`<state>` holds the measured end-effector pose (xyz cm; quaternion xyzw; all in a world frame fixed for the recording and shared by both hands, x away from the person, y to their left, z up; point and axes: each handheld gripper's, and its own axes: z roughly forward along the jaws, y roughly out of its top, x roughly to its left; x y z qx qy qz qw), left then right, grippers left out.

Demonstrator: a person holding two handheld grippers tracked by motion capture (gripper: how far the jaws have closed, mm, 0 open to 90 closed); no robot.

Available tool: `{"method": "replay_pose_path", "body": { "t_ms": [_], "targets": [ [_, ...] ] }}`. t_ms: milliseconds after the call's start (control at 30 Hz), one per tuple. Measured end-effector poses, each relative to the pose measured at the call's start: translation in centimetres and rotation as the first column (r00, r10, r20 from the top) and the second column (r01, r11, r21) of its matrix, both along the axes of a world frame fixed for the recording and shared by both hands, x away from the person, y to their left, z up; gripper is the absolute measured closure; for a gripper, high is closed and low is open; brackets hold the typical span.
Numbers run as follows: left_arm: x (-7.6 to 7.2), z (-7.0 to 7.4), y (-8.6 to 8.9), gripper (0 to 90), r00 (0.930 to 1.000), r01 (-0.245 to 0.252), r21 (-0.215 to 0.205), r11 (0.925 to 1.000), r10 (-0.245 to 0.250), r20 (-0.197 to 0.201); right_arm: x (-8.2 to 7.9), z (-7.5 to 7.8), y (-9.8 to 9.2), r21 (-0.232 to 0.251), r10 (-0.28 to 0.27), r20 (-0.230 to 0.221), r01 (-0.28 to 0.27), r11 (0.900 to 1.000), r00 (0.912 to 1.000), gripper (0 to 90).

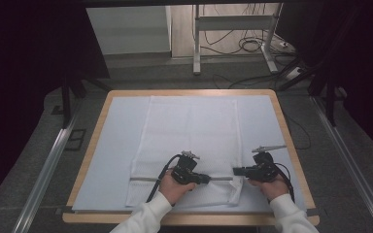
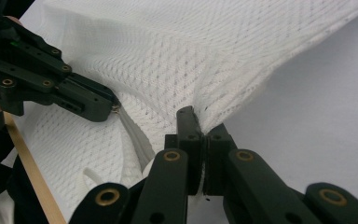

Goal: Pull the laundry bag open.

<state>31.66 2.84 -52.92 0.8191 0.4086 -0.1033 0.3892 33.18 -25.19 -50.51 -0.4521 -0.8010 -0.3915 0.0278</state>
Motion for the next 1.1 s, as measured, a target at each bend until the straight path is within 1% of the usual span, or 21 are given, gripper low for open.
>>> {"method": "replay_pose_path", "body": {
  "t_ms": [67, 133, 233, 267, 300, 400, 433, 500, 567, 667, 733, 767, 833, 900, 1000, 1067, 1100],
  "targets": [
    [0.0, 0.0, 0.2, 86.7, 1.0000, -0.005, 0.002, 1.0000, 0.005, 0.001, 0.0, 0.0, -0.1, 0.002, -0.001, -0.001, 0.001, 1.000, 1.0000, 87.4],
    [0.1, -0.2, 0.7, 86.7, 1.0000, -0.006, -0.002, 1.0000, 0.006, -0.007, 0.0, 0.0, -0.2, 0.006, -0.003, -0.001, 0.003, 1.000, 1.0000, 87.4],
    [0.1, -0.3, 1.0, 86.7, 0.9998, -0.011, -0.008, 0.9999, 0.011, -0.014, 0.0, 0.0, -0.1, 0.001, -0.001, -0.001, 0.001, 1.000, 1.0000, 87.3],
    [0.1, -0.3, 1.2, 86.7, 0.9999, -0.008, -0.003, 1.0000, 0.008, -0.014, 0.0, 0.0, -0.1, 0.000, 0.000, -0.002, 0.000, 1.000, 1.0000, 87.3],
    [0.1, -0.4, 1.2, 86.7, 0.9998, -0.015, -0.007, 0.9999, 0.015, -0.015, 0.0, 0.0, -0.1, 0.000, 0.001, -0.002, -0.001, 1.000, 1.0000, 87.3],
    [0.0, -0.4, 1.5, 86.7, 0.9995, -0.027, -0.010, 0.9996, 0.027, -0.015, 0.0, 0.0, -0.1, 0.001, 0.000, 0.000, 0.000, 1.000, 1.0000, 87.3],
    [0.0, -0.4, 1.6, 86.7, 0.9996, -0.028, -0.006, 0.9996, 0.028, -0.007, 0.0, 0.0, -0.1, 0.001, 0.000, 0.000, 0.000, 1.000, 1.0000, 87.4],
    [-0.1, -0.3, 1.8, 86.7, 0.9995, -0.029, -0.010, 0.9995, 0.029, -0.010, 0.0, 0.0, -0.1, 0.004, 0.004, -0.001, -0.004, 1.000, 1.0000, 87.3],
    [-0.1, -0.3, 1.9, 86.7, 0.9995, -0.031, -0.004, 0.9995, 0.031, -0.004, 0.0, 0.0, -0.1, 0.001, 0.007, -0.001, -0.007, 1.000, 1.0000, 87.3],
    [0.0, -0.4, 2.3, 86.7, 0.9994, -0.033, -0.005, 0.9995, 0.033, -0.009, 0.0, 0.0, -0.2, 0.006, 0.004, 0.000, -0.004, 1.000, 1.0000, 87.4],
    [-0.1, -0.4, 2.6, 86.7, 0.9993, -0.036, 0.001, 0.9993, 0.036, -0.008, 0.0, 0.0, -0.2, 0.005, 0.004, -0.001, -0.004, 1.000, 1.0000, 87.3],
    [-0.1, -0.4, 2.7, 86.7, 0.9990, -0.043, -0.004, 0.9991, 0.043, -0.011, 0.0, 0.0, -0.2, 0.004, 0.005, -0.001, -0.005, 1.000, 1.0000, 87.3],
    [-0.2, -0.4, 2.9, 86.7, 0.9991, -0.042, 0.004, 0.9991, 0.042, -0.007, 0.0, -0.1, -0.2, 0.000, 0.009, -0.004, -0.009, 1.000, 1.0000, 87.3],
    [-0.2, -0.3, 3.0, 86.7, 0.9991, -0.042, -0.003, 0.9991, 0.042, -0.009, 0.0, -0.1, -0.2, 0.000, 0.009, -0.004, -0.009, 1.000, 0.9999, 87.3],
    [-0.3, -0.3, 3.4, 86.7, 0.9990, -0.044, 0.005, 0.9990, 0.044, -0.005, 0.0, -0.1, -0.1, -0.002, 0.011, -0.002, -0.011, 1.000, 0.9999, 87.3],
    [-0.3, -0.4, 3.7, 86.7, 0.9984, -0.056, -0.001, 0.9984, 0.056, -0.008, 0.0, -0.1, -0.2, 0.000, 0.010, -0.003, -0.010, 1.000, 0.9999, 87.3],
    [-0.3, -0.4, 3.8, 86.7, 0.9986, -0.053, 0.003, 0.9986, 0.053, -0.007, 0.0, -0.1, -0.2, 0.001, 0.010, -0.004, -0.010, 1.000, 0.9999, 87.3]
  ]
}}
